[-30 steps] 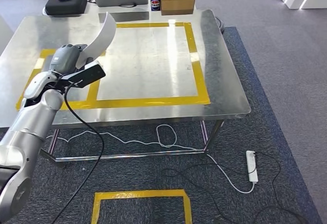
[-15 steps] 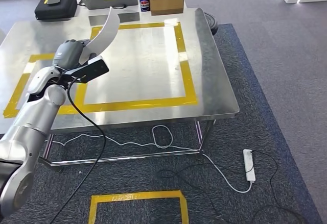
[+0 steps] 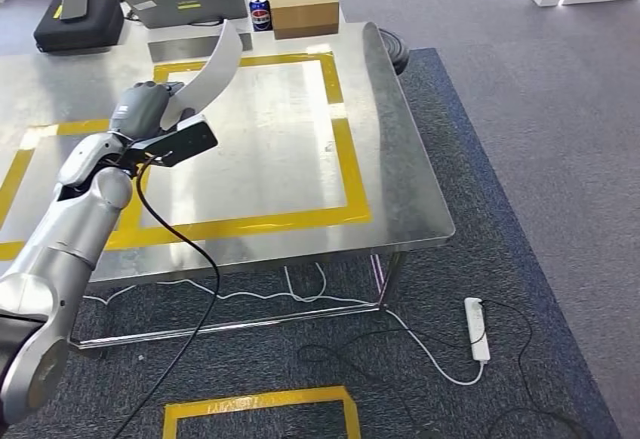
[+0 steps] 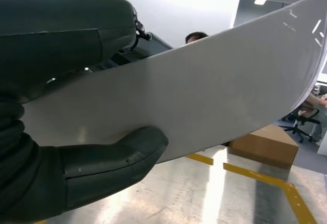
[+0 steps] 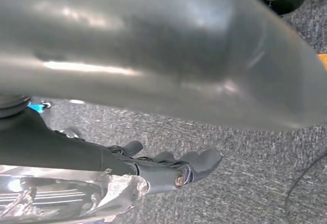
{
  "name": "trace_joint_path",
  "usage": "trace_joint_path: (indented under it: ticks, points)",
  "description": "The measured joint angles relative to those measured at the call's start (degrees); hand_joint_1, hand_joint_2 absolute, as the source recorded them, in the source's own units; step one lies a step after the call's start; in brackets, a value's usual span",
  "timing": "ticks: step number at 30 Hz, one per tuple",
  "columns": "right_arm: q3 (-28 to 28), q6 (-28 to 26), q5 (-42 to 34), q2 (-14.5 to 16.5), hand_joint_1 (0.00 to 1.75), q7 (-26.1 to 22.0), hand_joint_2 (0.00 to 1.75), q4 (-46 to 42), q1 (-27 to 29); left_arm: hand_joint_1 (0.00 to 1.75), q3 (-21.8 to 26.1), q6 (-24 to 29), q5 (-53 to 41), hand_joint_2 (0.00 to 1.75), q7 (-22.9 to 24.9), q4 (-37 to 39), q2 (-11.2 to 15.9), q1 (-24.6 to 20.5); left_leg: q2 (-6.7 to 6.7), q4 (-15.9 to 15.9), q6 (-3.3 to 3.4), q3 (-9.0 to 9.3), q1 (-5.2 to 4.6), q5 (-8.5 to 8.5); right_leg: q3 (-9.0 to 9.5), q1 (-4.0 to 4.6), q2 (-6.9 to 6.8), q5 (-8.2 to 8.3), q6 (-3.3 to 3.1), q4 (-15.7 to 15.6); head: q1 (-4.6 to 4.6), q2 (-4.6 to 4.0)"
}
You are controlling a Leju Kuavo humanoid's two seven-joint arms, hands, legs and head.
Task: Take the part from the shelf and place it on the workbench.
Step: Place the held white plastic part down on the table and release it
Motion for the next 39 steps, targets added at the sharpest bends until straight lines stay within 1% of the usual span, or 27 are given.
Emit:
trace_joint_path:
  ticks: [1,2,3,4,6,7,8,9,10,11,12,13,14,15,20,22,24,26,29,31,33,34,35,36,37,38,39]
  points:
    - [0.0,0.0,0.0,0.0,0.00,0.0,0.00,0.0,0.0,1.75,0.0,0.0,0.0,1.75,0.0,0.0,-0.1,0.0,0.00,-0.1,0.30,0.36,0.08,-0.04,0.28,0.04,-0.18,-0.25,0.31,0.0,0.00,0.00]
    - [0.0,0.0,0.0,0.0,0.00,0.0,0.00,0.0,0.0,1.75,0.0,0.0,0.0,1.75,0.0,0.0,-0.3,0.0,0.01,-0.2,0.66,0.78,0.17,-0.22,0.21,0.08,-0.52,-0.57,0.58,0.7,0.08,0.00]
    - [0.0,0.0,0.0,0.0,0.00,-0.1,0.00,0.0,-0.1,1.75,0.0,0.0,0.0,1.75,0.0,0.0,-0.3,-0.1,0.01,-0.2,1.00,1.26,0.22,-0.42,-0.60,0.11,-0.93,-1.35,0.75,2.5,0.20,0.00]
    - [0.0,0.0,0.0,0.0,0.00,-0.1,0.00,0.0,-0.1,1.75,0.0,0.0,0.0,1.75,0.0,0.0,-0.4,-0.1,0.01,-0.2,1.24,1.69,0.22,-0.64,-2.20,0.13,-1.35,-2.36,0.86,5.5,0.23,0.00]
    - [0.1,0.0,0.0,0.0,0.00,-0.2,0.00,0.0,-0.1,1.75,0.0,0.0,-0.1,1.75,0.0,0.0,-0.5,0.1,-0.01,-0.2,1.53,2.54,0.14,-1.42,-6.67,0.17,-1.77,-5.12,0.95,12.9,0.38,0.00]
    - [0.1,0.0,0.0,0.0,0.00,-0.1,0.00,0.0,0.0,1.75,0.0,0.0,-0.2,1.75,0.0,0.0,-0.6,0.3,-0.03,-0.1,1.55,3.05,0.11,-1.87,-8.45,0.18,-1.80,-6.07,0.99,15.1,0.38,0.00]
    - [0.1,0.0,-0.1,0.0,0.00,-0.1,0.00,0.0,0.1,1.75,0.0,0.0,-0.2,1.75,0.0,0.0,-0.7,0.5,-0.06,-0.1,1.52,3.66,0.10,-2.36,-9.49,0.20,-1.81,-6.15,1.00,15.5,0.45,0.00]
    - [0.1,0.0,-0.1,0.0,0.00,-0.1,0.00,0.0,0.1,1.75,0.0,0.0,-0.2,1.75,0.1,0.0,-0.8,0.7,-0.08,-0.1,1.45,4.37,0.09,-2.87,-9.62,0.21,-1.83,-5.04,0.98,14.0,0.44,0.00]
    - [0.1,-0.1,-0.1,0.0,0.00,-0.1,0.00,0.0,0.1,1.75,0.0,0.0,-0.2,1.75,0.1,0.0,-0.9,0.7,-0.09,-0.1,1.33,5.19,0.09,-3.46,-8.94,0.22,-1.87,-2.51,0.87,10.6,0.45,0.00]
    - [0.1,-0.1,-0.1,0.0,0.00,-0.1,0.00,0.0,0.2,1.75,0.0,0.0,-0.2,1.75,0.2,0.1,-0.9,0.6,-0.08,-0.1,1.15,5.96,0.06,-4.05,-8.05,0.25,-1.95,0.95,0.67,6.5,0.46,0.00]
    - [0.1,-0.1,-0.2,0.0,0.00,-0.1,0.00,0.0,0.2,1.75,0.0,0.1,-0.2,1.75,0.2,0.1,-1.0,0.6,-0.08,0.1,0.93,6.56,0.01,-4.56,-7.27,0.30,-2.03,3.54,0.41,2.9,0.47,0.00]
    - [0.1,-0.1,-0.2,0.0,0.00,0.0,0.00,0.0,0.2,1.75,0.0,0.1,-0.2,1.75,0.3,0.1,-1.1,0.4,-0.10,0.1,0.67,6.89,-0.06,-4.98,-6.61,0.37,-2.08,5.49,0.11,0.4,0.50,0.00]
    - [0.1,-0.1,-0.2,0.0,0.00,0.0,0.00,0.0,0.2,1.75,0.0,0.1,-0.2,1.75,0.3,0.2,-1.1,0.3,-0.12,0.2,0.47,6.97,-0.12,-5.21,-6.36,0.44,-2.10,6.25,-0.13,-0.6,0.51,0.00]
    - [0.1,-0.1,-0.2,0.0,0.00,0.0,0.00,0.0,0.2,1.75,0.0,0.1,-0.2,1.75,0.3,0.2,-1.2,0.3,-0.16,0.2,0.34,6.93,-0.16,-5.32,-6.21,0.49,-2.08,5.95,-0.27,-0.7,0.51,0.00]
    - [0.1,-0.1,-0.2,0.0,0.00,0.1,0.00,0.0,0.1,1.75,0.0,0.2,-0.3,1.75,0.7,0.2,-1.1,0.3,-0.16,0.2,0.06,6.99,-0.12,-5.38,-6.10,0.58,-1.99,6.55,-0.57,-0.7,0.50,0.00]
    - [0.1,-0.1,-0.2,0.0,0.00,0.2,0.00,0.0,0.0,1.75,-0.1,1.0,-0.6,1.75,1.4,0.3,-1.1,-0.1,-0.13,0.0,0.43,7.10,-0.10,-5.06,-6.00,0.50,-1.65,6.65,-0.56,-1.1,0.43,0.00]
    - [0.2,-0.2,-0.2,0.0,0.00,0.3,0.00,0.0,-0.2,1.75,-0.1,1.9,-1.1,1.75,2.3,0.6,-1.1,-0.6,-0.08,-0.3,0.95,7.20,-0.12,-4.93,-5.88,0.34,-1.19,6.78,-0.46,-1.4,0.37,0.00]
    - [0.2,-0.2,-0.2,0.0,0.00,0.4,0.00,0.0,0.0,1.75,-0.1,2.1,-1.3,1.75,2.7,0.9,-1.1,-0.8,-0.07,-0.3,1.10,7.26,-0.15,-5.15,-5.95,0.29,-1.01,6.67,-0.48,-1.4,0.35,0.00]
    - [0.3,-0.2,-0.3,0.0,0.00,0.5,0.00,0.0,0.0,1.75,-0.1,2.2,-1.3,1.75,2.9,1.3,-1.1,-0.8,-0.06,-0.5,1.56,7.27,-0.15,-5.67,-6.16,0.39,-0.92,6.58,-0.44,-1.2,0.34,0.00]
    - [0.3,-0.2,-0.3,0.0,0.00,0.5,0.00,0.0,0.0,1.75,-0.1,2.3,-1.9,1.75,3.3,1.4,-1.0,-0.8,-0.03,-0.6,1.53,7.24,-0.17,-5.93,-6.20,0.40,-0.94,6.63,-0.32,-1.2,0.35,0.00]
    - [0.3,-0.2,-0.3,0.0,0.00,0.5,0.00,0.0,0.0,1.75,-0.1,2.7,-3.1,1.75,4.1,1.5,-1.0,-0.9,-0.01,-0.9,1.20,7.36,-0.07,-5.67,-6.10,0.37,-1.00,6.78,0.01,-1.3,0.36,0.00]
    - [0.3,-0.2,-0.4,0.0,0.00,0.5,0.00,0.0,0.0,1.75,-0.1,2.9,-3.8,1.75,4.7,1.5,-0.9,-0.9,0.02,-1.1,1.05,7.51,0.07,-5.41,-6.23,0.39,-1.10,6.61,0.23,-1.2,0.39,0.00]
    - [0.3,-0.2,-0.4,0.0,0.00,0.4,0.00,0.0,0.0,1.75,-0.1,3.1,-4.4,1.75,5.2,1.5,-0.9,-1.0,0.05,-1.4,0.99,7.66,0.24,-5.16,-6.67,0.43,-1.23,5.92,0.46,-0.2,0.44,0.00]
    - [0.3,-0.2,-0.4,0.0,0.00,0.4,0.00,0.0,0.1,1.75,-0.1,3.1,-4.9,1.75,5.7,1.6,-0.9,-1.1,0.08,-1.6,0.98,7.80,0.41,-4.97,-7.63,0.44,-1.41,4.63,0.66,1.9,0.50,0.00]
    - [0.3,-0.2,-0.5,0.0,0.00,0.4,0.00,0.0,0.1,1.75,-0.1,3.3,-5.4,1.75,6.2,1.7,-0.8,-1.2,0.09,-1.6,1.03,7.85,0.42,-4.95,-9.09,0.41,-1.60,2.87,0.89,5.3,0.52,0.00]
    - [0.3,-0.2,-0.5,0.0,0.00,0.3,0.00,0.0,0.1,1.75,-0.1,3.5,-6.2,1.75,7.0,1.8,-0.8,-1.3,0.09,-1.6,1.09,7.88,0.43,-4.97,-10.82,0.38,-1.73,1.11,1.11,9.4,0.56,0.00]
    - [0.3,-0.2,-0.5,0.0,0.00,0.3,0.00,0.0,0.1,1.75,-0.2,4.0,-7.5,1.75,8.1,2.1,-0.8,-1.3,0.09,-1.5,1.13,7.95,0.42,-5.03,-12.37,0.32,-1.84,-0.02,1.33,12.8,0.54,0.00]
